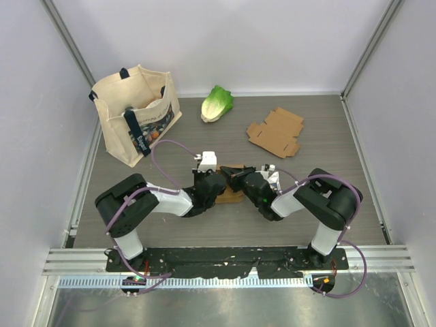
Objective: Fold the paper box
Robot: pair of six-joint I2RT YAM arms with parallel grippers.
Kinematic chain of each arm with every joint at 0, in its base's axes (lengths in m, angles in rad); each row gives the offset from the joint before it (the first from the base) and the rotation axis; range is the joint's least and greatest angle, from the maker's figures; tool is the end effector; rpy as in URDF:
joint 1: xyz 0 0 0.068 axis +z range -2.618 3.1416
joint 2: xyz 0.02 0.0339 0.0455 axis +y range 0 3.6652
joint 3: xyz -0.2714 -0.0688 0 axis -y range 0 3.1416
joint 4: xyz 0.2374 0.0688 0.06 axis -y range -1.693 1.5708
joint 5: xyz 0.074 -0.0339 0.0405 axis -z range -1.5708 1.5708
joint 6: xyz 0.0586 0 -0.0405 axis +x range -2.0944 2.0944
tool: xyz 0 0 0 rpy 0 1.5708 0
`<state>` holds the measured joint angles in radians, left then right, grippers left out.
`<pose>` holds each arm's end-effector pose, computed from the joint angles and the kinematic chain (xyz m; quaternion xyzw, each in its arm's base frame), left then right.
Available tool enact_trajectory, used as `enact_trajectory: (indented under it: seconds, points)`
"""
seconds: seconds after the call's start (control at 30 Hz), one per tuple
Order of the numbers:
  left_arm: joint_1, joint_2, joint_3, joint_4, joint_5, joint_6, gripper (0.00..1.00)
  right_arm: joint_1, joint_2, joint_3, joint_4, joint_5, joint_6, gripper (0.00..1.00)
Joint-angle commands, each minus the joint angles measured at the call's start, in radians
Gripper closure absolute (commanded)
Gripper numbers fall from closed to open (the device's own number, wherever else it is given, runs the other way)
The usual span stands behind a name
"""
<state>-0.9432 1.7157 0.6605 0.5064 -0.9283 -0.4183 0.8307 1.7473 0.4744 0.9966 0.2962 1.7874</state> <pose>0.2268 -0.2327 0.1482 -0.0091 0.8101 0.0282 0.5856 0.2283 0.2246 0.1359 0.4422 0.6595 0.5456 0.2680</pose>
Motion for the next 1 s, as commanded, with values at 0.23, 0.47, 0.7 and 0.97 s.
enact_trajectory:
  seconds: [0.23, 0.47, 0.7, 0.97]
  points:
    - [-0.002, -0.034, -0.177, 0.306, 0.091, 0.113, 1.0, 0.041, -0.084, -0.045, -0.096, -0.02, -0.143, 0.65]
    - [-0.005, -0.045, -0.223, 0.377, 0.149, 0.133, 1.0, -0.059, -0.414, -0.043, -0.543, -0.221, -0.65, 0.33]
    - [-0.008, -0.096, -0.223, 0.296, 0.154, 0.095, 1.0, -0.171, -0.629, 0.127, -1.123, -0.382, -1.138, 0.32]
    - [-0.006, -0.097, -0.211, 0.268, 0.144, 0.087, 1.0, -0.274, -0.6, 0.248, -1.188, -0.439, -1.227, 0.42]
